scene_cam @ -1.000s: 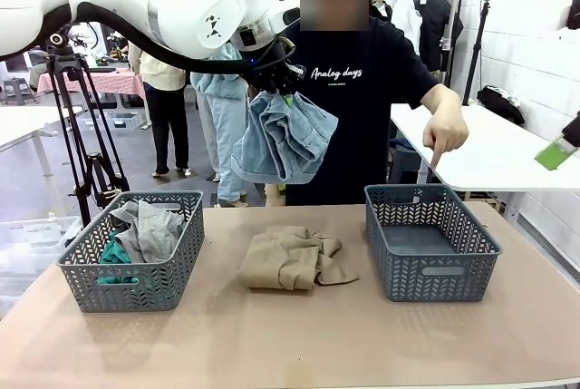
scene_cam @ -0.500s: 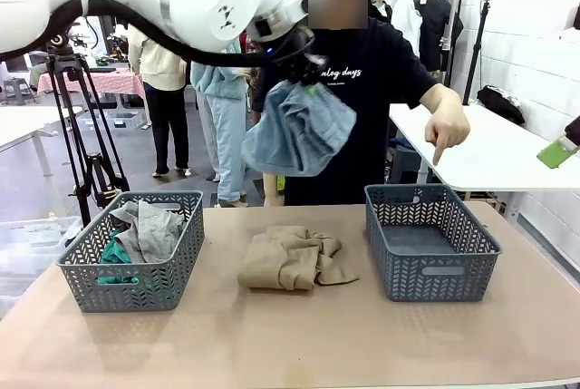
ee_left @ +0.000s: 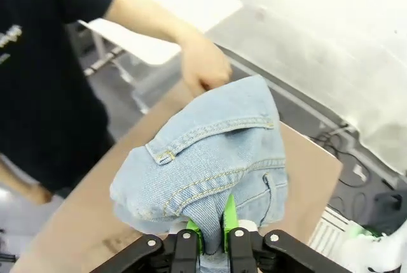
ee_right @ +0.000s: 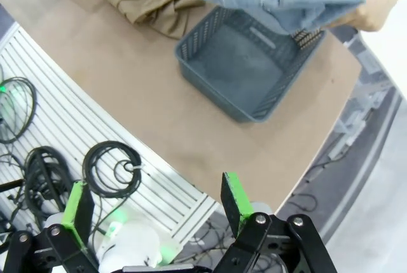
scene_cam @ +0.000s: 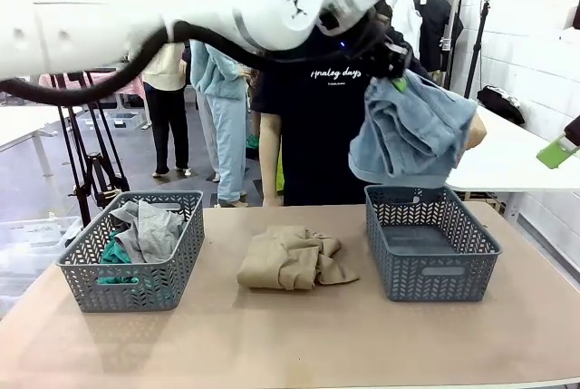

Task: Sort the tops and bottoms.
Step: Sort the clothes according to human instructions.

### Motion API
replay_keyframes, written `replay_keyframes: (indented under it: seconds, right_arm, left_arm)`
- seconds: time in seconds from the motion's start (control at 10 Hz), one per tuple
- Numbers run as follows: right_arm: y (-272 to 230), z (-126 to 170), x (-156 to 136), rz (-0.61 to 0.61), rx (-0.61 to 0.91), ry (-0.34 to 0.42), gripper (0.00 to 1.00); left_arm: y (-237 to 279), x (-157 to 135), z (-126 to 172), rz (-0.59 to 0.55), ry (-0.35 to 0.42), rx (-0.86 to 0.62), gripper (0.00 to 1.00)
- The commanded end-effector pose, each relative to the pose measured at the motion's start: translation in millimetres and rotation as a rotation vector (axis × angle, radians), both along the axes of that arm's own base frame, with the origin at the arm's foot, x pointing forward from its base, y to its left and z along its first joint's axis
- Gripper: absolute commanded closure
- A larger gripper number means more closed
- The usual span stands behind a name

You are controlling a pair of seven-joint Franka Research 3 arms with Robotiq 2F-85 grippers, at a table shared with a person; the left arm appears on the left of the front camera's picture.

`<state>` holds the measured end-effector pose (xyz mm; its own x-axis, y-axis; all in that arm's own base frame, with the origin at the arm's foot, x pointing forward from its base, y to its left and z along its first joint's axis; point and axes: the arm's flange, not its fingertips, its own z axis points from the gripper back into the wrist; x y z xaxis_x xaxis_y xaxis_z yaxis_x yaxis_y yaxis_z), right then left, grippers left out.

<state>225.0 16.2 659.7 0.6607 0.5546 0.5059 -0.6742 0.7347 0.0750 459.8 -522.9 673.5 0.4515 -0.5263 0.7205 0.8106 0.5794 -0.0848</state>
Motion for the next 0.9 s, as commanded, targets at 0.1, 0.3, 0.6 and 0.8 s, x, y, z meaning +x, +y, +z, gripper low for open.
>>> replay_keyframes:
  seconds: [0.1, 0.3, 0.6, 0.8]
  right_arm:
    - [0, 1, -1, 0.002, -0.015, 0.009, 0.0]
    - [0, 1, -1, 0.002, -0.015, 0.009, 0.0]
    - [0, 1, -1, 0.002, -0.015, 0.009, 0.0]
    - [0, 1, -1, 0.002, -0.015, 0.009, 0.0]
  left_arm:
    - [0, 0, 0, 0.0, 0.0, 0.0, 1.0]
    - [0, 0, 0, 0.0, 0.0, 0.0, 1.0]
    - [-3, 5, -3, -0.032, 0.015, -0.012, 1.0]
    - [-26, 16, -34, -0.142, 0.09, 0.026, 1.0]
